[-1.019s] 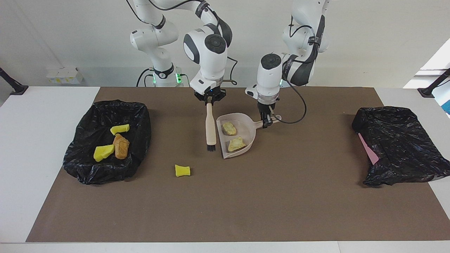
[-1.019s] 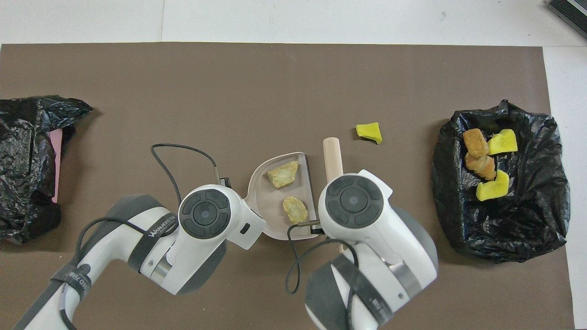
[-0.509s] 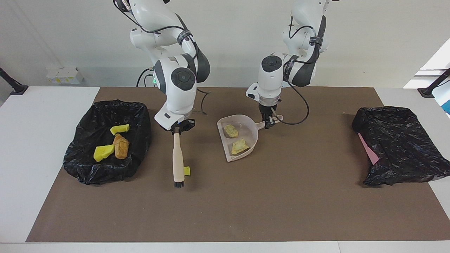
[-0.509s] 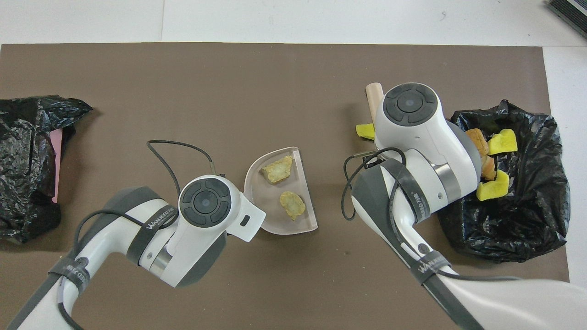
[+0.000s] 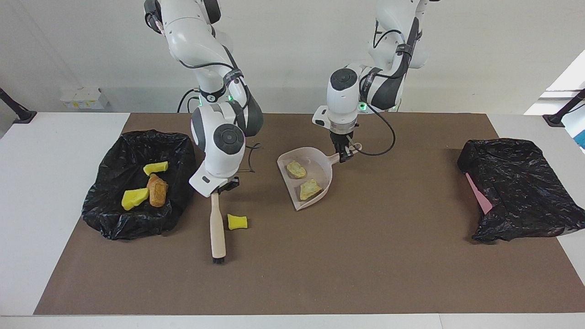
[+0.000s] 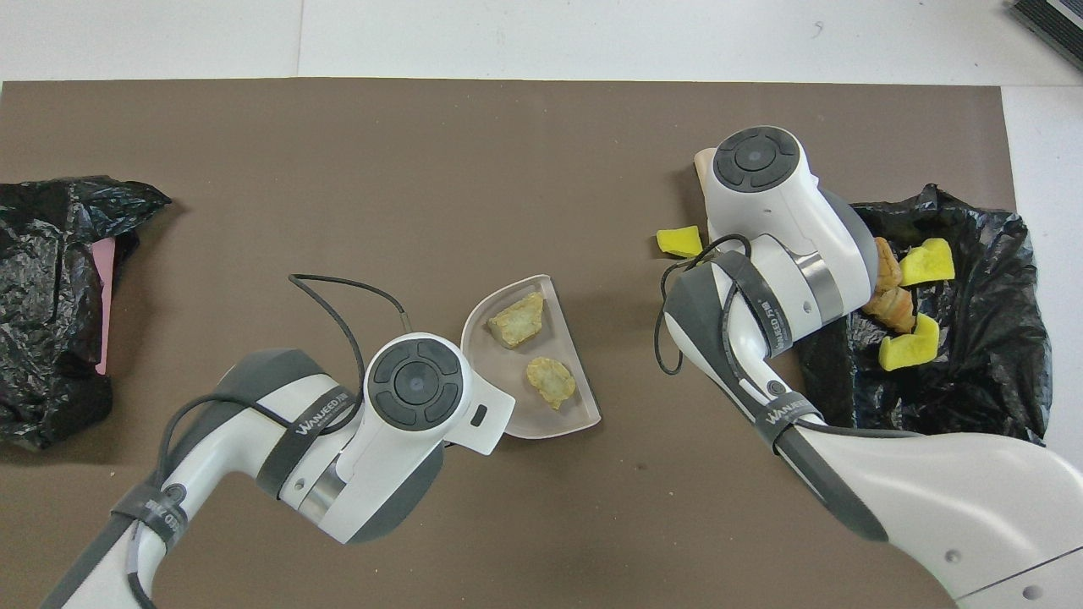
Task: Sweep and dump trash in bin
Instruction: 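Sweep the last yellow sponge toward the dustpan with the right gripper's brush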
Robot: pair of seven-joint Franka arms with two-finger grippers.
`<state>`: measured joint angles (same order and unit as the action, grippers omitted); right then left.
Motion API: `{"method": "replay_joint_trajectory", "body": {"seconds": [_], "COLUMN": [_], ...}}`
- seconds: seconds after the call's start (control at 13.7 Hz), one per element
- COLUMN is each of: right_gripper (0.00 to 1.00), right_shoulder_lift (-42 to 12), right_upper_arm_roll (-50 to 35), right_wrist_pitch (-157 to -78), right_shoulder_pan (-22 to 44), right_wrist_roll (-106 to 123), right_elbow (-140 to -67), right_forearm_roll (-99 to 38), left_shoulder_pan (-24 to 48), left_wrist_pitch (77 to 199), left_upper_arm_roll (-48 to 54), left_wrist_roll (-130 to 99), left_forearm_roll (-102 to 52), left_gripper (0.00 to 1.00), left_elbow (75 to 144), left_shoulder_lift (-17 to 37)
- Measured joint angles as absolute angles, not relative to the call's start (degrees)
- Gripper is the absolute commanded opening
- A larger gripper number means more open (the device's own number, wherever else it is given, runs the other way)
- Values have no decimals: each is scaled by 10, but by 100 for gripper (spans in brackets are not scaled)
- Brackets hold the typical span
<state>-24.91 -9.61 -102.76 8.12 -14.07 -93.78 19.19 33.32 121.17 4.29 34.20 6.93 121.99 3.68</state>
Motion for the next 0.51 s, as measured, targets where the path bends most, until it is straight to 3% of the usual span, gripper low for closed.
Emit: {"method": "replay_joint_trajectory", "body": {"seconds": [0.51], "right_gripper": [0], "right_shoulder_lift": [-197], "right_upper_arm_roll": [-106], "right_wrist_pitch": [-1022], "right_shoulder_pan": [159], "right_wrist_roll": [-141], "right_elbow": [-1018], "right_forearm_roll": [81], "left_shoulder_pan": [334], "left_wrist_pitch": [1195], "left_upper_arm_roll": [42], "left_wrist_roll": [340], "left_forearm_roll": [69], "left_gripper": [0], "left_elbow": [1218], "left_shoulder_lift": [37]}}
